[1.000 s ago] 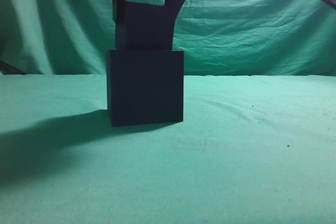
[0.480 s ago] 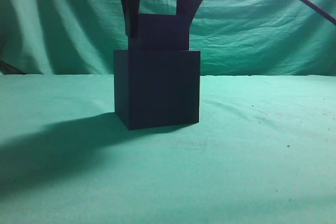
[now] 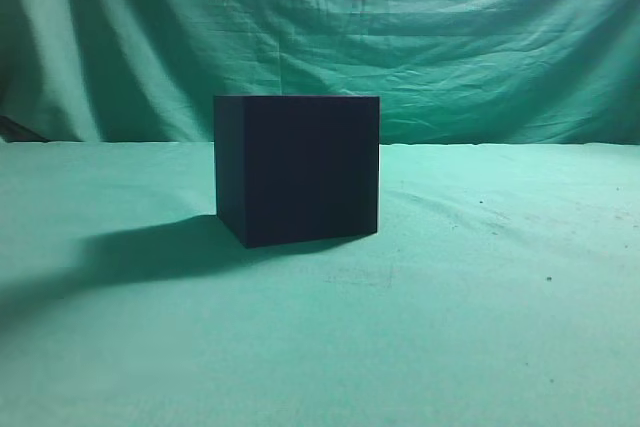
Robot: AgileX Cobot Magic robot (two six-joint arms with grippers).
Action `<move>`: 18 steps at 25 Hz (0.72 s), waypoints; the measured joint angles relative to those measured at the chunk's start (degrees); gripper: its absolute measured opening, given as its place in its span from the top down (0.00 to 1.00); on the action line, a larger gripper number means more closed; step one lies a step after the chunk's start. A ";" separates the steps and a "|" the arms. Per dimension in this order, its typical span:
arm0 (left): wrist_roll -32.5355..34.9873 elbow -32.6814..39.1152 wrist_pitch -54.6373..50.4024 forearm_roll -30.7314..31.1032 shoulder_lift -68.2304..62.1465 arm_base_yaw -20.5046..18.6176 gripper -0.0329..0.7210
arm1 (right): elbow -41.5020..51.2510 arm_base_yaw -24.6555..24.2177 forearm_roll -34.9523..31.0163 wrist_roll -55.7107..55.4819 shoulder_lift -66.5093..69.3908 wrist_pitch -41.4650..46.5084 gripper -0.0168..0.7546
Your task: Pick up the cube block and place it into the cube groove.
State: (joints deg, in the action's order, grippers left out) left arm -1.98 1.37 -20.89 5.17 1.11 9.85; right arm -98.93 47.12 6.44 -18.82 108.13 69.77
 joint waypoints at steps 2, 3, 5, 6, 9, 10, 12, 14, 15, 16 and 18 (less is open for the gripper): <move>0.00 0.00 0.00 0.00 0.00 0.00 0.96 | -4.12 0.00 1.38 0.73 -0.36 0.72 0.37; 0.00 0.00 0.00 0.00 0.00 0.00 0.96 | -5.22 0.00 1.82 1.11 -1.04 0.79 0.49; 0.00 0.00 0.00 0.00 0.00 0.00 0.96 | -6.28 0.00 2.21 1.36 -3.32 1.27 0.76; 0.00 0.00 0.00 0.00 0.00 0.00 0.96 | -6.38 0.00 2.21 1.36 -4.64 1.40 0.84; 0.00 0.00 0.00 0.00 0.00 0.00 0.96 | -6.62 0.00 1.48 1.49 -9.90 1.76 0.98; 0.00 0.00 0.00 0.00 0.00 0.00 0.96 | -6.62 0.00 0.57 1.49 -12.01 1.86 0.98; 0.00 0.00 0.00 0.00 0.00 0.00 0.96 | -6.30 0.00 -1.67 1.62 -16.82 2.00 0.98; 0.00 0.00 0.00 0.00 0.00 0.00 0.96 | -4.19 0.00 -3.03 1.62 -22.29 2.06 0.98; 0.00 0.00 0.00 0.00 0.00 0.00 0.96 | -2.30 0.00 -3.19 1.62 -25.60 2.14 0.98; 0.00 0.00 0.00 0.00 0.00 0.00 0.96 | 0.05 0.00 -3.19 1.66 -28.46 2.14 0.98; 0.00 0.00 0.00 0.00 0.00 0.00 0.96 | 5.23 0.00 -2.43 1.75 -35.24 2.42 0.98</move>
State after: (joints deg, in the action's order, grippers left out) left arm -1.98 1.37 -20.89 5.17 1.11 9.85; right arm -93.70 47.12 4.01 -17.07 72.88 72.19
